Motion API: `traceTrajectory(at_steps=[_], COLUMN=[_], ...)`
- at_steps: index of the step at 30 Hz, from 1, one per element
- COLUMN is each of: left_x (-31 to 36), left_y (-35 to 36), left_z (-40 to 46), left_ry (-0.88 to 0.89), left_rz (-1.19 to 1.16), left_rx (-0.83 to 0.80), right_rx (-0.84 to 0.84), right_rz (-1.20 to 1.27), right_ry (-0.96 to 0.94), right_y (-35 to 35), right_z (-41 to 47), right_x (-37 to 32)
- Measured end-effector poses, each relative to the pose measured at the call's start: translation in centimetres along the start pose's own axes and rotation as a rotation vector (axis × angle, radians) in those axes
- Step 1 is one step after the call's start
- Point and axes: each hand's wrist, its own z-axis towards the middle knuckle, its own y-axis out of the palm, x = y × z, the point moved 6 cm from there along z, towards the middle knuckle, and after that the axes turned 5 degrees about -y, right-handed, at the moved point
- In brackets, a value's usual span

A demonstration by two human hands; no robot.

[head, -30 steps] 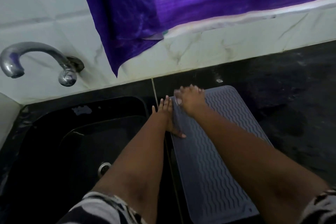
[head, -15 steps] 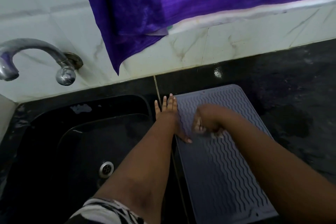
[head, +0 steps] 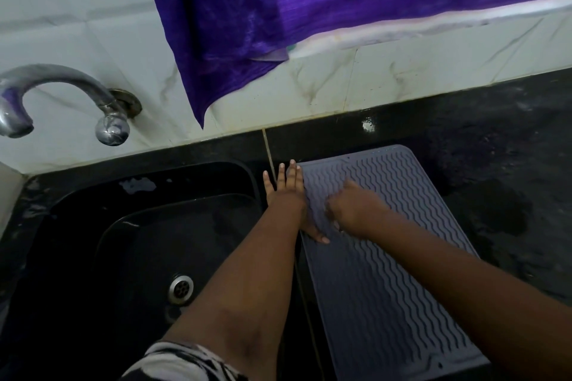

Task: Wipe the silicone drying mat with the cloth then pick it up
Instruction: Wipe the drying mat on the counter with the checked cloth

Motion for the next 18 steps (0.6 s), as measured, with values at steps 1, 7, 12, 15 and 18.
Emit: traceTrajectory(at_steps=[1,7,12,15,18], left_x=[0.0,0.0,0.0,0.0,-0.1], left_y=[-0.1,-0.1,0.1,0.1,0.0], left_z=[-0.1,-0.1,0.4,0.8,0.5], left_ry=[0.001,0.005,-0.022,-0.037,-0.003], left_rz=[-0.004,-0.01,-0.023,-0.031,-0.043], left_rx=[0.001,-0.027,-0.007,0.023,0.011], right_rx=[0.019,0.206,0.095,-0.136,-0.313], right_rz=[0.047,0.073,0.099,0.178,0.501], right_ry=[-0.027,0.117,0.157,0.108,0.12], right_y=[-1.2,-4.3,-1.4,-0.8,-2.6], right_z=[-0.1,5.8,4.7,1.8,-0.3], right_x=[0.4,2.1,-0.1,-1.2,0.8])
